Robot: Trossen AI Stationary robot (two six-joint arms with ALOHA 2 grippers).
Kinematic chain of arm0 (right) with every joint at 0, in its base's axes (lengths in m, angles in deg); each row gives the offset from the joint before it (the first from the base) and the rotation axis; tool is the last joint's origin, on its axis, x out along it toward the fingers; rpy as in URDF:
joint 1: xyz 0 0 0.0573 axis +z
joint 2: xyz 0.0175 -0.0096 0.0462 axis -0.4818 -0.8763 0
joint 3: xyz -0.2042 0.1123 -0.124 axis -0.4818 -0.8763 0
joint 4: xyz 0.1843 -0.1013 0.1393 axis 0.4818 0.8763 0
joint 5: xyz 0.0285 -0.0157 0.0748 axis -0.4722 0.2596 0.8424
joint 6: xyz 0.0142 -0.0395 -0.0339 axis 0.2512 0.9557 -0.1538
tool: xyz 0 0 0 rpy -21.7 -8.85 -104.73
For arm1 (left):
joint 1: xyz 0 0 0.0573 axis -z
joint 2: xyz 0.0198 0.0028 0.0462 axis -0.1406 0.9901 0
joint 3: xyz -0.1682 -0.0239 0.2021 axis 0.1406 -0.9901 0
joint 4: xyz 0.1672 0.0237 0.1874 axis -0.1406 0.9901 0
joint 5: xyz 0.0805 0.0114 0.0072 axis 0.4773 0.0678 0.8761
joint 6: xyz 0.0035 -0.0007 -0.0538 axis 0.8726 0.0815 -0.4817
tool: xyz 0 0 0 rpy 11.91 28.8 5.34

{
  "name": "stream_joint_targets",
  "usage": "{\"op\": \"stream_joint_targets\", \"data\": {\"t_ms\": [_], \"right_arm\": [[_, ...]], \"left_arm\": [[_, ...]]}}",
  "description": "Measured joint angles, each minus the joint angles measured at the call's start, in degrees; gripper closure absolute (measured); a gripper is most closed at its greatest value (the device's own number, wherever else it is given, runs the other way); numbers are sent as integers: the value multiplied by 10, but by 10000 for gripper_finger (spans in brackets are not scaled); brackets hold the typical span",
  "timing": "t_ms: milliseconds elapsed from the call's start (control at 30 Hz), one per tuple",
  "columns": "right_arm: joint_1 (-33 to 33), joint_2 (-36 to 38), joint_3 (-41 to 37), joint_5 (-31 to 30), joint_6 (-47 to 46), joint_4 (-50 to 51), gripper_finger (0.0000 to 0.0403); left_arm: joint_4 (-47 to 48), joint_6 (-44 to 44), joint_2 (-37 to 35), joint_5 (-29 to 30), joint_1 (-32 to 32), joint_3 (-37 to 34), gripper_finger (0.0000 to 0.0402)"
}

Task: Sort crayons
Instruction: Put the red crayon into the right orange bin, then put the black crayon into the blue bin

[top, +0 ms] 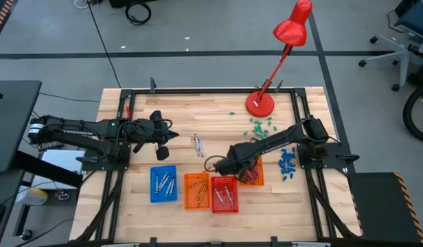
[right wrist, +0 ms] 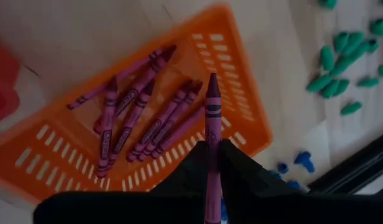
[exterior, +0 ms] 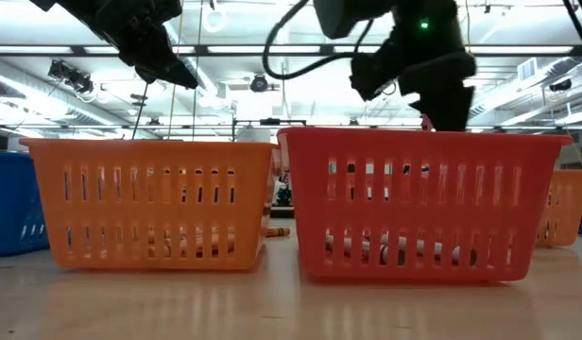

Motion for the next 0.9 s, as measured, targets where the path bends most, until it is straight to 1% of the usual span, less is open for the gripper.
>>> {"op": "stream_joint_targets", "data": {"t_ms": [300,400,500,567,667,767,833,900], "right_arm": [[28,0,-34,-1,-94,-39,363],[30,0,-51,2,-109,-56,354],[29,-1,-58,22,-105,-74,337],[25,-1,-46,51,-87,-51,324],[17,3,-1,56,-71,6,306],[10,6,47,24,-39,37,292],[5,6,74,-15,-16,16,288],[-2,7,89,-55,7,-27,286]], "left_arm": [[0,0,0,0,0,0,395],[0,0,0,0,0,0,395],[0,0,0,0,0,0,395],[0,0,0,0,0,0,395],[-1,0,0,0,0,0,395],[-5,0,0,0,0,0,395],[-4,0,0,0,0,0,395],[-8,2,0,0,0,0,395]]}}
